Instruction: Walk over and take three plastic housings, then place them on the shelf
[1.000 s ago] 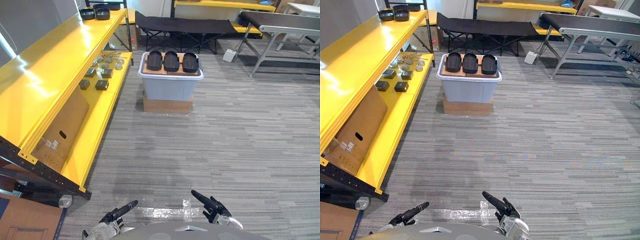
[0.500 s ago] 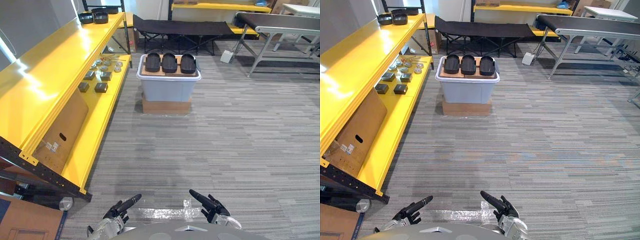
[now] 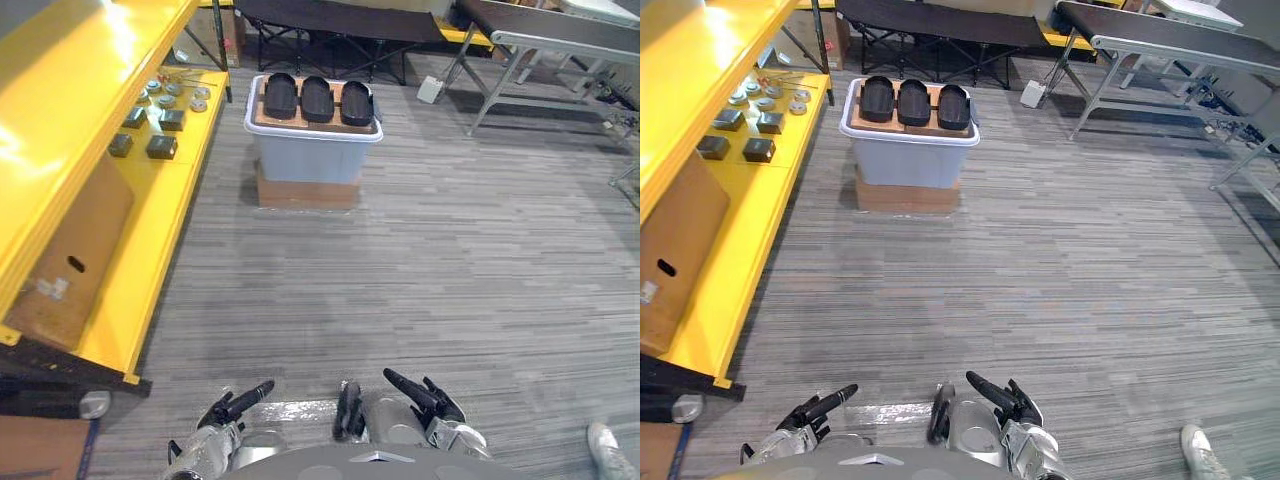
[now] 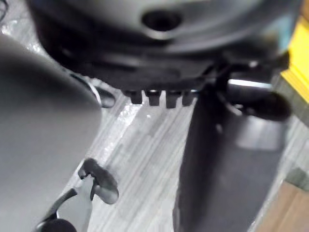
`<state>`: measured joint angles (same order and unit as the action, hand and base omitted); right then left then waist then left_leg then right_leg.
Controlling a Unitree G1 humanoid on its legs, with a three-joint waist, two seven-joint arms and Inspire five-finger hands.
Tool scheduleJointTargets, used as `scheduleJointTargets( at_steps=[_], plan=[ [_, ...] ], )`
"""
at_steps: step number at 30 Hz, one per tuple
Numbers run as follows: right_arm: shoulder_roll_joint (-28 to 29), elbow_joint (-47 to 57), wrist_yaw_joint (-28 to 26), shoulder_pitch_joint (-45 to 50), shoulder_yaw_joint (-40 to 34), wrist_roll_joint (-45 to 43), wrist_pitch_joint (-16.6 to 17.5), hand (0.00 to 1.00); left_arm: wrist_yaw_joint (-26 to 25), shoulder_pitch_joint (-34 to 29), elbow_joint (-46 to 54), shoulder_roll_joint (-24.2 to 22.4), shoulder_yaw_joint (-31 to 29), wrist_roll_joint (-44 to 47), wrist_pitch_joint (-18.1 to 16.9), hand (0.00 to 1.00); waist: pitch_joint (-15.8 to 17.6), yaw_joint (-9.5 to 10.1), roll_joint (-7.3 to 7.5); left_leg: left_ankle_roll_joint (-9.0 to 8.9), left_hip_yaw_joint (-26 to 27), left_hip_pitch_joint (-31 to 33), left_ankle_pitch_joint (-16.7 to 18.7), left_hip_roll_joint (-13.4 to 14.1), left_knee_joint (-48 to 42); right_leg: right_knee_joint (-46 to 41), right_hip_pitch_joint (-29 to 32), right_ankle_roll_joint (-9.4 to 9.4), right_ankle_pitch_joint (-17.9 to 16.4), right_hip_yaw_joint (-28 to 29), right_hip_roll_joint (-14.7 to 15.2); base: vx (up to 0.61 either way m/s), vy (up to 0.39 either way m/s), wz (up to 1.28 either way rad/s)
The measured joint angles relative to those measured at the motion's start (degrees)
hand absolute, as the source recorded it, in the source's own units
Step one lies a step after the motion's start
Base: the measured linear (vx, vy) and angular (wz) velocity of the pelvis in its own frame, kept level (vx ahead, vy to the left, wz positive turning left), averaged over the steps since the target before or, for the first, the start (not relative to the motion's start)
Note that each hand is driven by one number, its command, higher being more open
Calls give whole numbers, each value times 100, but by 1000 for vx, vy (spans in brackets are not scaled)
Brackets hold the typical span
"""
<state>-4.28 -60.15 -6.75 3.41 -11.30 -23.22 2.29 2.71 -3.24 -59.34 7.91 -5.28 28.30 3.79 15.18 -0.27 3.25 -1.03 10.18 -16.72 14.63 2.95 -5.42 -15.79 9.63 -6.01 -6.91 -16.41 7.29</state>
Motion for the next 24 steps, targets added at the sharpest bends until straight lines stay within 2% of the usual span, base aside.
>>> scheduleJointTargets(
  at_steps=[1, 2, 3, 4, 5, 6, 7, 9, 11, 12, 13, 14, 15, 16, 17, 18, 20, 22, 23, 24],
  plan=[
    [-10, -4, 9, 66, -12, 1, 0, 100, 6, 3, 8, -4, 2, -52, -5, 100, -9, -15, -3, -14, -107, 9, 158, -13, -184, -115, 33, 54, -13, 109, 44, 421, -252, 72],
    [-50, -76, 15, 170, -86, -17, -48, 100, -6, -9, 10, -59, 9, -157, -22, 100, -53, -65, -92, 1, -324, 31, 455, 24, -489, -663, 148, 386, 90, 174, 80, 457, -284, 89],
    [-118, -88, -10, 249, -239, -36, -71, 100, -31, -161, 3, -187, 3, -163, -28, 100, -233, -164, -268, -82, -449, 61, 709, 206, -794, -922, 148, 500, 99, 117, 15, 484, -263, 86],
    [-188, -104, -19, 266, -240, -20, -70, 100, -25, -228, -27, -232, -10, -108, -27, 100, -299, -186, -367, -312, -500, 284, 789, 262, -1391, -966, 133, 584, 58, 72, -38, 537, -218, 52],
    [-323, -134, -10, 240, -197, 6, -79, 100, -22, -180, -86, -318, -20, 60, -17, 100, -383, -142, -675, -645, -490, 976, 692, 529, -2844, -954, 18, 785, -88, 12, -184, 576, -190, 14],
    [-398, -174, 1, 192, -193, 38, -84, 100, -25, -180, -84, -363, -24, 90, -27, 100, -332, -108, -723, -887, -497, 1276, 501, 687, -3531, -816, -150, 847, -99, 2, -282, 814, -228, -5],
    [-500, -284, -15, 104, -179, 106, -103, 100, -51, -186, -88, -477, -228, 217, -9, 100, -241, -112, -938, -892, -381, 1788, 427, 1067, -4867, -343, -849, 878, -111, -18, -548, 586, -155, -9],
    [-488, -380, -19, 91, -198, 238, -90, 100, -85, -198, -87, -481, -318, 261, -2, 100, -216, -102, -893, -829, -342, 1958, 469, 1051, -4864, -3, -1355, 886, -118, -34, -578, 434, -80, -17],
    [-392, -408, -20, -59, -208, 249, -48, 100, -46, -169, 81, -477, -410, 260, -19, 100, -139, 19, -726, -684, -189, 2385, 489, 693, -3521, 554, -1898, 847, -93, 200, -513, 522, -58, -52],
    [-316, -410, -13, -161, -249, 249, -44, 100, 2, -166, 158, -468, -457, 262, -23, 100, -97, 32, -659, -626, -208, 2551, 352, 536, -2711, 682, -1994, 842, -91, 269, -457, 408, 40, -50],
    [-256, -408, -5, -211, -292, 246, -36, 100, 19, -160, 178, -463, -478, 261, -27, 100, -76, 33, -624, -623, -245, 2629, 112, 450, -2023, 770, -2065, 840, -91, 301, -430, 400, 66, -40],
    [-215, -352, -6, -208, -291, 235, -17, 100, 28, -158, 180, -462, -512, 277, -19, 100, -53, 64, -596, -593, -382, 2705, -493, 362, -910, 950, -2225, 761, -121, 373, -403, 480, 169, -42],
    [-174, -303, -9, -140, -238, 220, -22, 100, 29, -155, 179, -470, -630, 284, -8, 100, -38, 107, -624, -650, -587, 2841, -1074, 371, -229, 1089, -2495, 560, -259, 460, -387, 401, 190, -34],
    [-170, -298, -4, -133, -253, 198, -29, 100, 31, -155, 179, -473, -641, 289, -8, 100, -32, 113, -627, -641, -619, 2850, -1116, 375, -193, 1099, -2529, 527, -291, 474, -375, 389, 223, -30],
    [-188, -293, -4, -123, -183, 213, -20, 100, 58, -146, 179, -468, -628, 279, -5, 100, -20, 165, -597, -448, -582, 2841, -1530, 345, -379, 1065, -2748, 422, -493, 564, -305, 383, 251, -21],
    [-160, -293, -26, -126, -41, 234, -14, 100, 95, -138, 219, -374, -619, 275, -14, 100, -13, 176, -504, -189, -455, 2794, -1722, 199, -543, 976, -2860, 402, -675, 629, -156, 391, 238, -19],
    [-78, -274, -116, -217, 92, 268, -20, 100, 100, -36, 259, -231, -601, 258, 14, 100, 41, 165, -164, -85, -367, 2763, -1691, -33, -652, 673, -2823, 387, -689, 656, 119, 439, 226, -4],
    [-26, -235, -135, -213, 83, 273, -33, 100, 70, 48, 202, -165, -592, 263, 123, 100, 65, 216, -73, 276, -284, 2607, -1637, -248, -646, -445, -2378, 336, -666, 811, 405, 332, 200, -6],
    [-11, -238, -136, -198, 79, 276, -42, 100, 55, 59, 179, -147, -582, 273, 135, 100, 68, 220, -20, 339, -234, 2506, -1575, -286, -614, -964, -2176, 312, -657, 861, 517, 369, 186, -11],
    [3, -214, -129, -192, 64, 300, -14, 100, 37, 60, 133, -85, -547, 269, 112, 100, 76, 239, 83, 470, -161, 2196, -1485, -478, -472, -2045, -1759, 67, -547, 881, 838, 446, 182, -10]
  ],
)
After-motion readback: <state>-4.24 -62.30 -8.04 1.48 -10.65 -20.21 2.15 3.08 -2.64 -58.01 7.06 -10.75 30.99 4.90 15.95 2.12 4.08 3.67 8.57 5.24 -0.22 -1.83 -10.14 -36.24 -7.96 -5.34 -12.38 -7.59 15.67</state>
